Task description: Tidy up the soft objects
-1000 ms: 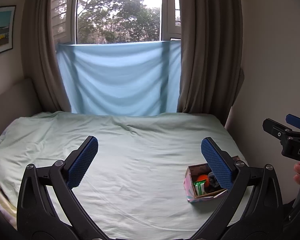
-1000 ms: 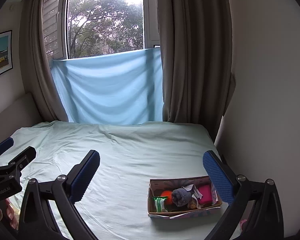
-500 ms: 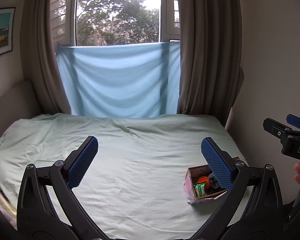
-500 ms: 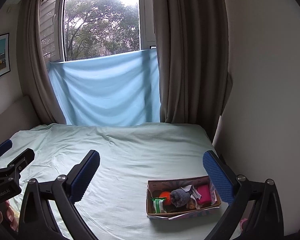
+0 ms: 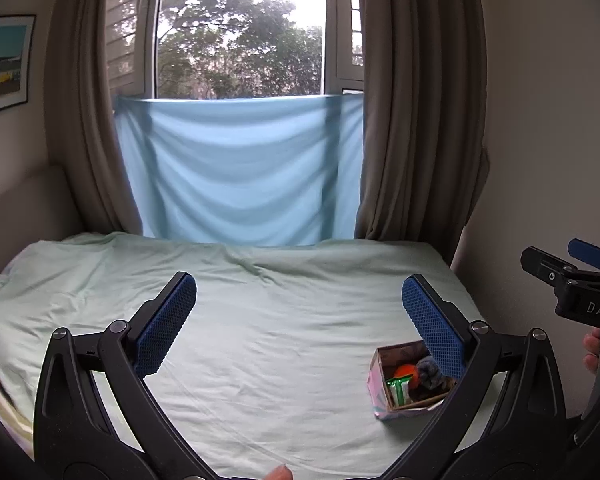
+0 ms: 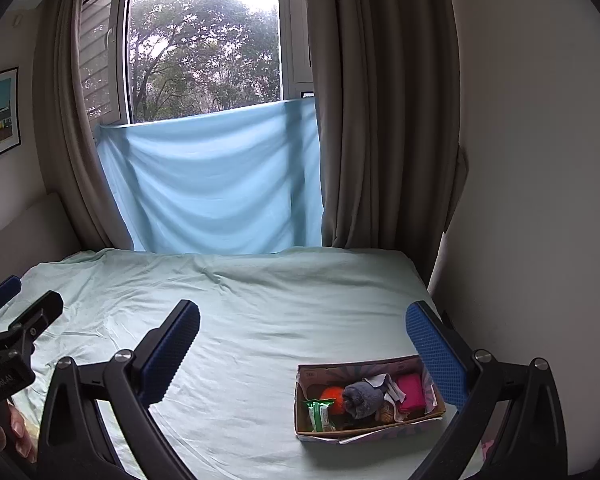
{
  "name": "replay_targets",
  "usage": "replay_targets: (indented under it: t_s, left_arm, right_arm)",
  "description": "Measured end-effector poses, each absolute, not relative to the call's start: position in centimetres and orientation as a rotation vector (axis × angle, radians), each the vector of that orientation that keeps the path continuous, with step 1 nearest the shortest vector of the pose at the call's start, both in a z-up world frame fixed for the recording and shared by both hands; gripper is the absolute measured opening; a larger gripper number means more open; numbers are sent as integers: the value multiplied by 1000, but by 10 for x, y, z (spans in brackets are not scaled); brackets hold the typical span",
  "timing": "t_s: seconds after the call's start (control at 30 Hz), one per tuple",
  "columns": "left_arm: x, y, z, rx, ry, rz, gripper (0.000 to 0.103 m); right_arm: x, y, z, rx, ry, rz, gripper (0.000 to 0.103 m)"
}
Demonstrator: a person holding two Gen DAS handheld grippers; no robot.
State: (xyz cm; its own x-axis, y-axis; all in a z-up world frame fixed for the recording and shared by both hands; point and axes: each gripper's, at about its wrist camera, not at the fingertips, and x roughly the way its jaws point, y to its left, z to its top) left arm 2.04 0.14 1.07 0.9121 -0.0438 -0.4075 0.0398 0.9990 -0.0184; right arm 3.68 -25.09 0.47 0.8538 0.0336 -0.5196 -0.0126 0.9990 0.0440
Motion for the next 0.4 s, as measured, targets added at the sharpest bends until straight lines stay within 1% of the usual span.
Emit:
replay_targets:
  t_s: [0.4]
  left_arm:
    - [39, 0, -1, 8, 445, -30, 103]
  right_arm:
    - [56, -245, 0, 31, 568, 26, 103]
